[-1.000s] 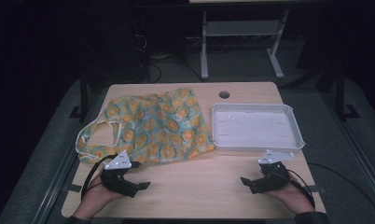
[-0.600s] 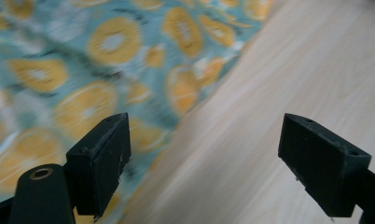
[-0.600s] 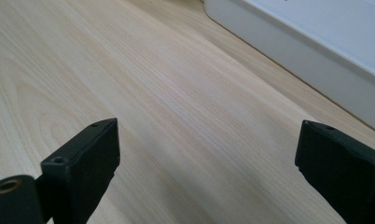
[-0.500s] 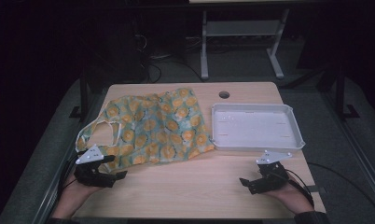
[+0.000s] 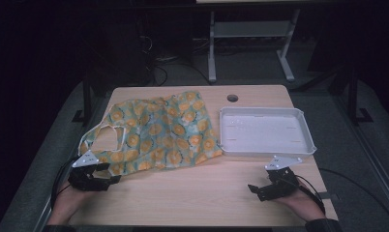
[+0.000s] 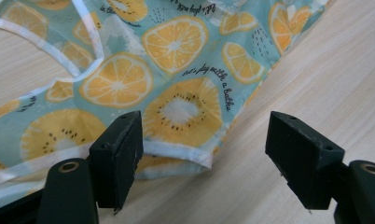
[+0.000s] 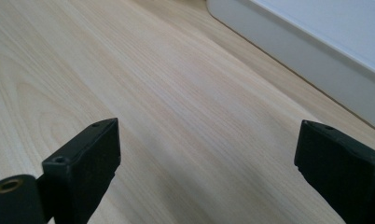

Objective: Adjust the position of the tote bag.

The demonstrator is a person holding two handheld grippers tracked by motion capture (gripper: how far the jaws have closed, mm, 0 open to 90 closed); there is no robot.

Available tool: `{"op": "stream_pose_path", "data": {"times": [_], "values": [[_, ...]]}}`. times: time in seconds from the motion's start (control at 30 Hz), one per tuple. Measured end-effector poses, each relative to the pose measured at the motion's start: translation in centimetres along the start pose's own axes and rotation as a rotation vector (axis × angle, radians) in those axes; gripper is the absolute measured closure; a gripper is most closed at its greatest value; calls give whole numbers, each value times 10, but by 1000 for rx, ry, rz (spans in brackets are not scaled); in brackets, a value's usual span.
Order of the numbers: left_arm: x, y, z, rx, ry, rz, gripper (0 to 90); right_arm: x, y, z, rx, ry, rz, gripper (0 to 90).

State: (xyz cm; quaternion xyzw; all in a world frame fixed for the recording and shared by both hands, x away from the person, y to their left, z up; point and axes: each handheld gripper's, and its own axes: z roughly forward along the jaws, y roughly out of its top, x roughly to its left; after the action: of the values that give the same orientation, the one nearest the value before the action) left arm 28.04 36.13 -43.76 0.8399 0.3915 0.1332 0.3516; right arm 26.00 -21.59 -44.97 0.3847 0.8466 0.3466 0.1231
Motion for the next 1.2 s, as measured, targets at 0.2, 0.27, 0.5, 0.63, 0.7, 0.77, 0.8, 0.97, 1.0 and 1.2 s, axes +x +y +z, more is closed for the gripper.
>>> {"op": "stream_pose_path", "data": {"times": [0.2,0.27,0.5,0.63,0.7,0.77,0.8,0.97,1.0,1.2], "values": [[-3,5,13,52,-14,31,333,0,0,0,3,0,-2,62],[-4,5,15,66,-10,35,367,0,0,0,1,0,-2,62],[1,-2,19,116,6,23,448,0,0,0,1,3,-2,63],[1,-1,21,135,19,30,495,1,0,0,2,5,-3,63],[1,0,20,141,31,40,574,0,0,-1,0,2,-3,63],[2,1,20,148,35,37,602,0,0,-1,0,2,-4,63],[2,1,19,154,37,39,640,0,0,-1,0,2,-4,63],[3,5,20,175,15,29,858,1,0,-1,3,3,-7,63],[2,6,21,182,16,21,873,1,0,-1,3,3,-7,63],[3,7,21,192,-35,-15,888,0,0,-1,0,2,-7,63]]}}
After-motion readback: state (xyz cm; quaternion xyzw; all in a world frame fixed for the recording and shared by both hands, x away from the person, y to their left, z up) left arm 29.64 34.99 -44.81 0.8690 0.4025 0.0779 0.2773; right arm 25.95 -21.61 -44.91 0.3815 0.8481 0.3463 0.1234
